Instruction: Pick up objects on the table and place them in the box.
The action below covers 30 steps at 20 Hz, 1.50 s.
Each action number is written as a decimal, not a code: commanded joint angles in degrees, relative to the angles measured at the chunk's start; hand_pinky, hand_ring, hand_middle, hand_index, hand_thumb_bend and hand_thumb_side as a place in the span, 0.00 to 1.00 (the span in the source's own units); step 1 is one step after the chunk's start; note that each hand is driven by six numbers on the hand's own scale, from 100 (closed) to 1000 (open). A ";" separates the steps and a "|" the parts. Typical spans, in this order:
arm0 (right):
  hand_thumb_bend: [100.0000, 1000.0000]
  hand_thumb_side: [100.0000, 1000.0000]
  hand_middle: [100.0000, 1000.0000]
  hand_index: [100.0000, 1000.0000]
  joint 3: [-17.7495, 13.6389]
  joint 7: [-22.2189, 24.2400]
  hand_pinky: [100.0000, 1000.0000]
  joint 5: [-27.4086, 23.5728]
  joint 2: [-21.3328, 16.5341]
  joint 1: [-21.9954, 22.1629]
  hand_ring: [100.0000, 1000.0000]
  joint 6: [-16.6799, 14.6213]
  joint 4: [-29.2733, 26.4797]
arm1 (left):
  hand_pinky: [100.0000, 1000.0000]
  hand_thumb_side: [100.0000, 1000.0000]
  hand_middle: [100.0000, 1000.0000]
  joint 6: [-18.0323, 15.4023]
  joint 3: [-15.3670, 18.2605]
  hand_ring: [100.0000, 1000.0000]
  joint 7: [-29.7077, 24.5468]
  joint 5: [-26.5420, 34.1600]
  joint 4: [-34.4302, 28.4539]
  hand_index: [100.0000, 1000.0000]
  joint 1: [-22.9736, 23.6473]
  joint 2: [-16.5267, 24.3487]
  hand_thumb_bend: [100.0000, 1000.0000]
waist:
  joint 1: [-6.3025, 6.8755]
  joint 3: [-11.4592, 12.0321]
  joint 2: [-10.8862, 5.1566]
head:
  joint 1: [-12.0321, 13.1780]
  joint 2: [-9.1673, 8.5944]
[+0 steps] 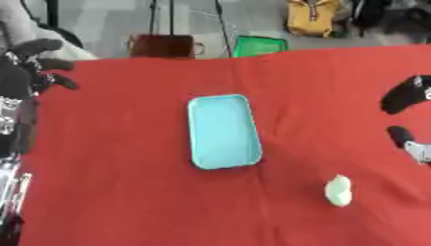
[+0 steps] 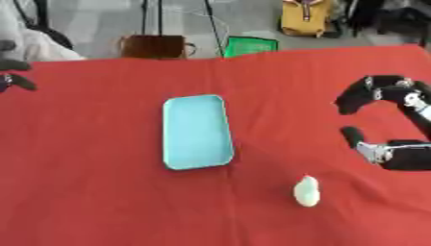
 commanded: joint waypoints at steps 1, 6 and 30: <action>0.13 0.00 0.62 0.64 -0.39 0.37 0.50 -0.58 -0.73 -0.42 0.60 -0.35 -1.16 | 0.48 0.73 0.72 0.06 0.30 0.63 0.00 -0.15 -1.10 0.78 -0.35 0.91 0.48 | -0.19 0.01 -1.07 | 0.04 -0.43; 0.12 0.00 0.62 0.64 -0.29 0.42 0.50 -0.63 -0.73 -0.52 0.60 -0.40 -1.22 | 0.48 0.73 0.72 0.11 0.22 0.63 -0.09 -0.13 -1.10 0.78 -0.41 0.97 0.48 | -0.22 -0.03 -1.06 | 0.04 -0.43; 0.13 0.01 0.61 0.64 8.36 11.06 0.49 -3.02 0.49 -4.03 0.59 -1.85 5.10 | 0.47 0.73 0.72 0.28 0.03 0.63 -0.43 0.04 -1.10 0.78 -0.60 0.90 0.48 | -0.43 0.71 -0.90 | -0.51 -0.45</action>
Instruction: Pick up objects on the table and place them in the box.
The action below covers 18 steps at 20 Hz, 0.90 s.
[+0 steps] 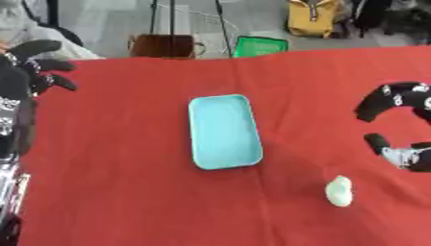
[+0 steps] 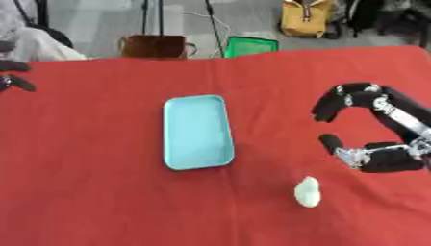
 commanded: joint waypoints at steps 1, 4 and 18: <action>0.13 0.01 0.62 0.64 0.97 7.63 0.50 -1.23 -0.41 -1.24 0.59 -5.31 1.13 | 0.47 0.74 0.72 0.04 0.06 0.63 -0.18 0.03 -1.10 0.78 -0.59 0.89 0.48 | -0.23 0.07 -0.86 | -0.11 -0.43; 0.13 0.02 0.62 0.64 2.45 10.15 0.50 -1.48 -0.22 -1.61 0.60 -5.87 2.01 | 0.47 0.74 0.72 0.11 0.02 0.63 -0.23 0.01 -1.10 0.78 -0.61 0.86 0.48 | -0.33 0.20 -0.80 | -0.17 -0.38; 0.14 0.02 0.63 0.63 3.47 15.53 0.51 -1.78 -0.91 -1.59 0.61 -7.75 3.78 | 0.47 0.74 0.72 0.21 0.02 0.63 -0.30 -0.03 -1.10 0.78 -0.58 0.87 0.48 | -0.54 0.23 -0.74 | -0.10 -0.38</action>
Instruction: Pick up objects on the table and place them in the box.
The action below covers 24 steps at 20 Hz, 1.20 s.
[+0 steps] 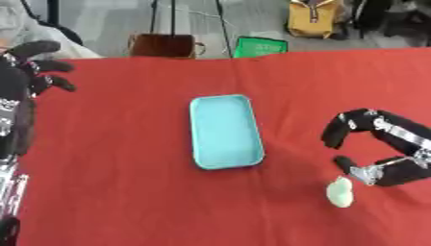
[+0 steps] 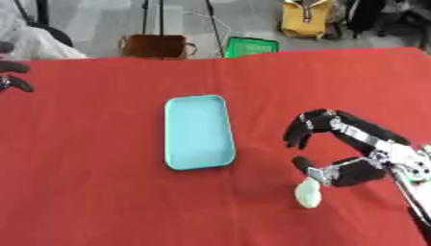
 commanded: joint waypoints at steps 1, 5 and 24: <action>0.14 0.02 0.63 0.63 -0.33 11.85 0.51 0.36 -1.53 -0.59 0.61 -11.63 0.06 | 0.47 0.74 0.72 -0.01 0.04 0.63 -0.07 -0.04 -1.10 0.78 -0.58 0.85 0.48 | -0.02 0.08 -0.74 | 0.01 -0.38; 0.15 0.03 0.64 0.64 0.05 12.57 0.52 1.02 -2.06 -0.35 0.62 -12.17 0.39 | 0.47 0.74 0.72 -0.05 0.05 0.63 -0.06 -0.08 -1.10 0.78 -0.56 0.92 0.48 | -0.01 0.09 -0.75 | -0.01 -0.38; 0.28 0.05 0.70 0.70 2.71 15.14 0.59 5.83 -6.56 0.60 0.69 -16.63 -1.54 | 0.47 0.74 0.72 0.01 -0.02 0.63 -0.15 -0.10 -1.10 0.78 -0.52 1.34 0.48 | -0.56 0.15 -0.88 | -0.26 -0.41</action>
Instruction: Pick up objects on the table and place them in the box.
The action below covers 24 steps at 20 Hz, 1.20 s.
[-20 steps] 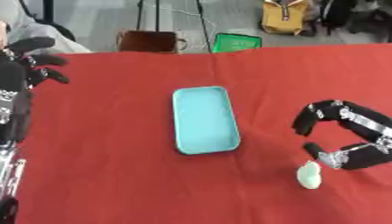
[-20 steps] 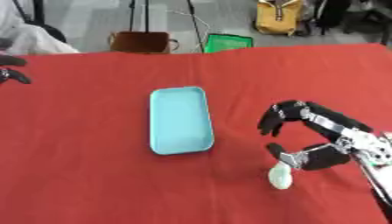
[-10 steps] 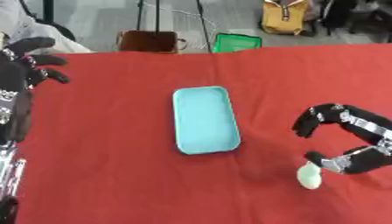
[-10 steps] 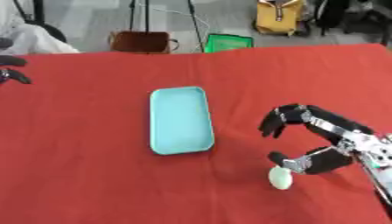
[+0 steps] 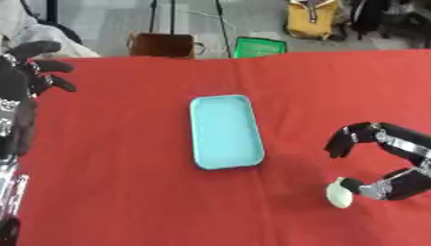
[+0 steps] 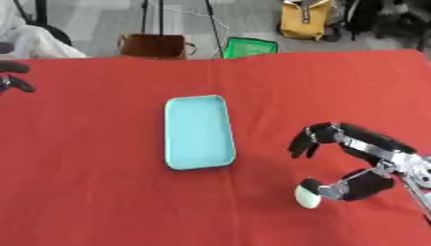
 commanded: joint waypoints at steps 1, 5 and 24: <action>0.28 0.05 0.70 0.70 -0.01 15.48 0.59 1.80 -1.75 -0.78 0.69 -16.68 -1.12 | 0.47 0.74 0.72 -0.03 0.15 0.63 -0.13 -0.10 -1.10 0.78 -0.53 1.32 0.48 | -0.01 0.05 -0.89 | -0.19 -0.41; 0.30 0.04 0.72 0.71 -0.09 15.48 0.62 6.85 -1.36 -1.41 0.71 -20.08 -1.18 | 0.47 0.74 0.72 -0.03 0.10 0.63 -0.18 -0.10 -1.10 0.78 -0.56 1.26 0.48 | 0.08 0.10 -0.88 | -0.22 -0.43; 0.32 0.04 0.74 0.71 -0.13 10.76 0.76 20.61 -0.99 -1.16 0.75 -23.92 -2.60 | 0.47 0.74 0.72 -0.04 0.09 0.63 -0.23 -0.09 -1.10 0.78 -0.64 1.23 0.48 | 0.08 0.09 -0.78 | -0.32 -0.52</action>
